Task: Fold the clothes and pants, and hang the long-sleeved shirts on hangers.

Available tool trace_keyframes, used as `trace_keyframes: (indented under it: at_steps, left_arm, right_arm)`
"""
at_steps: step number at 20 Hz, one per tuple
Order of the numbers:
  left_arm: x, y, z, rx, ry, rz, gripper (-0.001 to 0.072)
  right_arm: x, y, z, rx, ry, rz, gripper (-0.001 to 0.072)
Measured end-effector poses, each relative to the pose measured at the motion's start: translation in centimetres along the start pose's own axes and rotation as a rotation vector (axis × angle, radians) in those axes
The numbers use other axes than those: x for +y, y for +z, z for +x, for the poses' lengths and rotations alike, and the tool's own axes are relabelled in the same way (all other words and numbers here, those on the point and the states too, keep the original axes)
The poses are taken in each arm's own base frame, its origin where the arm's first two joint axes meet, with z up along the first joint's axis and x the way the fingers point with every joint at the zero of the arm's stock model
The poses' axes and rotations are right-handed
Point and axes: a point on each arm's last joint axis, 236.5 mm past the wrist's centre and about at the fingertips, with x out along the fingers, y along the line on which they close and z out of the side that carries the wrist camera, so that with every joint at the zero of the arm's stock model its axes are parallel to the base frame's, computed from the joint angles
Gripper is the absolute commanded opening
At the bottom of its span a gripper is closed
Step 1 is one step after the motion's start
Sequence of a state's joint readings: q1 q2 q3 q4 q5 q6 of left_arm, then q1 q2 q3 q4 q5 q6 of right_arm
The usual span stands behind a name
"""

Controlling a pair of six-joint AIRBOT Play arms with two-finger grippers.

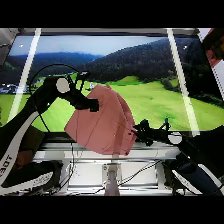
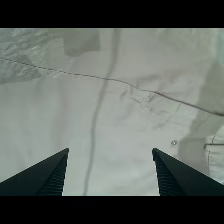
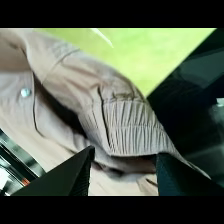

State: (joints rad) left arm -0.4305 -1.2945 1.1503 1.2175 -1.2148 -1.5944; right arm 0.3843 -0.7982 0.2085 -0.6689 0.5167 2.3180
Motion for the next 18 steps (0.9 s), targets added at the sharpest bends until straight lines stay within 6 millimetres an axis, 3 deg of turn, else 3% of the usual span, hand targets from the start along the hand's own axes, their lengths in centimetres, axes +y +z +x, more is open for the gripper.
trace_keyframes:
  at_steps: [3, 6, 9, 10, 11, 12, 13, 14, 17, 18]
  left_arm:
    - [0.0, 0.0, 0.0, 0.000, 0.000, 0.000, 0.0601]
    - [0.0, 0.0, 0.0, 0.000, 0.000, 0.001, 0.0600]
    - [-0.2, -0.8, 0.8, 0.026, 0.001, 0.006, 0.0597]
    - [-0.2, -1.4, 1.4, 0.045, 0.002, 0.007, 0.0506]
    - [-0.2, -2.0, 2.0, 0.066, 0.004, 0.010, 0.0309]
    - [-0.4, -2.5, 2.6, 0.087, 0.005, 0.015, 0.0159]
    - [-0.5, -3.0, 3.2, 0.104, 0.006, 0.021, 0.0069]
    - [-0.8, -3.4, 3.8, 0.120, 0.006, 0.030, 0.0013]
    - [-1.7, -4.3, 4.9, 0.152, 0.007, 0.059, 0.0013]
    - [-1.8, -4.5, 5.1, 0.158, 0.009, 0.069, 0.0012]
  right_arm:
    - [0.3, 0.6, 0.3, -0.021, 0.016, 0.038, 0.0442]
    - [1.1, 1.6, 0.3, -0.062, 0.051, 0.053, 0.0367]
    - [2.1, 2.9, 0.2, -0.112, 0.095, 0.057, 0.0367]
    - [2.3, 3.1, 0.2, -0.122, 0.102, 0.057, 0.0366]
    - [2.3, 3.4, 0.3, -0.130, 0.104, 0.060, 0.0367]
    - [2.3, 3.6, 0.3, -0.137, 0.104, 0.063, 0.0366]
    - [2.4, 3.8, 0.4, -0.143, 0.104, 0.066, 0.0365]
    - [2.5, 3.9, 0.6, -0.147, 0.101, 0.068, 0.0347]
    - [3.4, 4.4, 1.1, -0.157, 0.098, 0.070, 0.0045]
    - [3.8, 4.5, 1.3, -0.158, 0.097, 0.067, 0.0024]
